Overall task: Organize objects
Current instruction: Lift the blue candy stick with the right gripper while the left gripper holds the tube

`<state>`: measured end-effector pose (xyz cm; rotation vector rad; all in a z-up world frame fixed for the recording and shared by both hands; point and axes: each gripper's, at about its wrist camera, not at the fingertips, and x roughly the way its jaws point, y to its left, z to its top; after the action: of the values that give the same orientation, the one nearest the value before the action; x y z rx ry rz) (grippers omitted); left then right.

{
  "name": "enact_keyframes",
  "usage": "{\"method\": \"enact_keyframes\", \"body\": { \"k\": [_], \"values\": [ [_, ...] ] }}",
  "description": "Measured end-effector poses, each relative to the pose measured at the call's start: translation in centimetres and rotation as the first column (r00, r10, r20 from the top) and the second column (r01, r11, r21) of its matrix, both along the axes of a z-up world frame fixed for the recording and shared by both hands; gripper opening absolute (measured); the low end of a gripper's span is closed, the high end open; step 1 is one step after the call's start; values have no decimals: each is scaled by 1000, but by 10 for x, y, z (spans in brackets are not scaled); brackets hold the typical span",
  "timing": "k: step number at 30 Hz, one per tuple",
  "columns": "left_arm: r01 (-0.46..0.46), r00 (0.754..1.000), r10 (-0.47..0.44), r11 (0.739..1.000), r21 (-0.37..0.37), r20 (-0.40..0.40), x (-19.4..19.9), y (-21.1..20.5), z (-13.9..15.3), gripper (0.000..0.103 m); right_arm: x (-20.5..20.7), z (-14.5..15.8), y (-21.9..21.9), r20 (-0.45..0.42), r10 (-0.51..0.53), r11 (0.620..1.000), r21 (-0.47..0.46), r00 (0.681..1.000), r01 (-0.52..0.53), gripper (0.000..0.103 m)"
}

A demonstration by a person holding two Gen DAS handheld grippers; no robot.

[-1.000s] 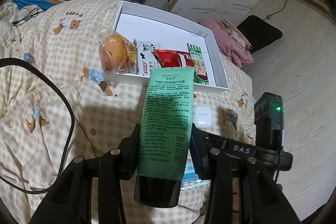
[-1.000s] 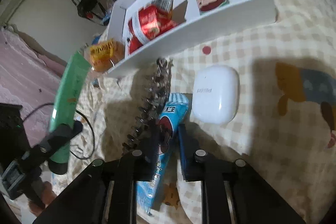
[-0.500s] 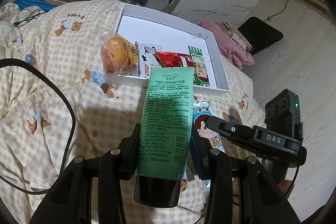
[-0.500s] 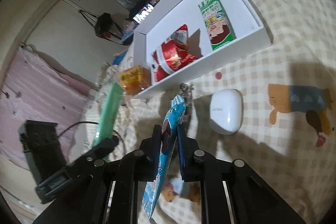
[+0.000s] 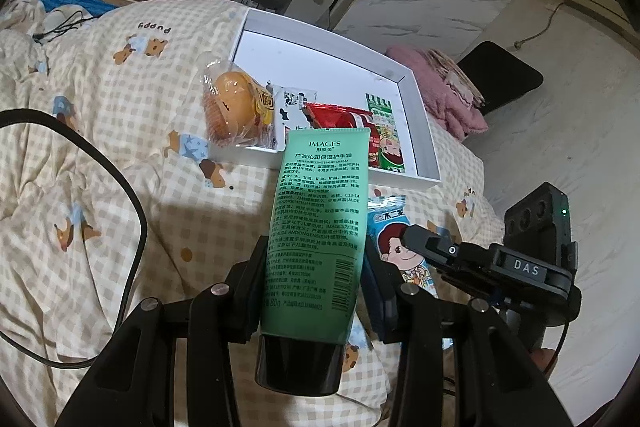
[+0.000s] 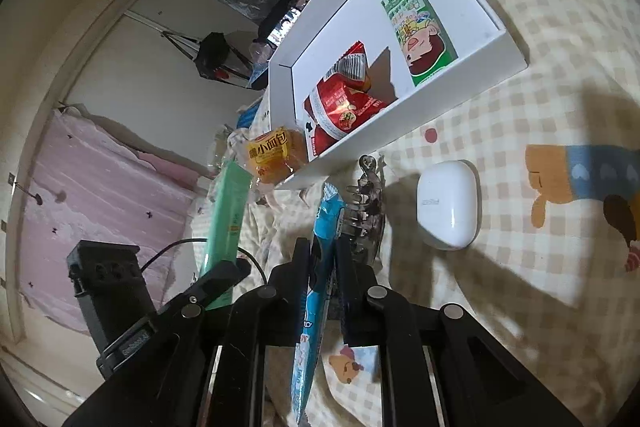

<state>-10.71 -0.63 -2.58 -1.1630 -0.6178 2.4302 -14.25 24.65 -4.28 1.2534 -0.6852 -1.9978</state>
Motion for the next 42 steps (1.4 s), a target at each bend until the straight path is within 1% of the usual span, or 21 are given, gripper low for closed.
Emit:
{"method": "enact_keyframes", "body": {
  "k": [3, 10, 13, 15, 18, 20, 24, 26, 28, 30, 34, 38, 41, 42],
  "values": [
    [6, 1000, -6, 1000, -1, -9, 0, 1, 1, 45, 1, 6, 3, -28, -5, 1000, -17, 1000, 5, 14],
    [12, 999, -14, 999, -34, -33, 0, 4, 6, 45, 11, 28, -6, -150, 55, 994, -82, 987, -68, 14],
    [8, 999, -11, 999, -53, -50, -2, 3, 10, 45, 11, 33, -6, -167, 60, 992, -103, 984, -78, 14],
    [5, 998, -8, 998, -55, -58, -5, 2, 14, 45, 3, 35, -7, -148, 61, 987, -141, 987, -82, 14],
    [-4, 998, 2, 1000, -21, -69, -11, -2, 21, 45, -8, 39, -6, -127, 62, 977, -197, 990, -86, 14],
    [-9, 997, 9, 1000, 5, -74, -16, -5, 26, 45, -12, 43, -5, -130, 60, 970, -224, 990, -88, 14],
    [-39, 995, 42, 998, 40, -88, -26, -11, 40, 45, -24, 59, -1, -144, 45, 960, -267, 989, -82, 14],
    [-42, 993, 49, 997, 63, -106, -32, -15, 51, 45, -31, 68, 2, -142, 39, 949, -304, 989, -81, 14],
    [-52, 991, 59, 997, 55, -121, -37, -16, 60, 45, -35, 82, 4, -161, 45, 933, -346, 986, -99, 14],
    [-67, 987, 72, 997, 37, -144, -42, -17, 71, 45, -38, 97, 7, -199, 37, 930, -351, 979, -106, 14],
    [-83, 983, 85, 996, 21, -165, -55, -18, 86, 45, -48, 117, 9, -241, 4, 944, -318, 970, -83, 14],
    [-92, 977, 87, 996, -18, -193, -72, -14, 96, 45, -60, 121, 17, -251, -32, 945, -323, 967, -52, 14],
    [-49, 982, 50, 999, 10, -185, -87, -10, 97, 45, -74, 120, 24, -248, -62, 948, -318, 967, -21, 14],
    [-44, 982, 44, 999, 5, -185, -91, -8, 96, 45, -80, 120, 25, -244, -69, 946, -323, 967, -14, 14]
  ]
}}
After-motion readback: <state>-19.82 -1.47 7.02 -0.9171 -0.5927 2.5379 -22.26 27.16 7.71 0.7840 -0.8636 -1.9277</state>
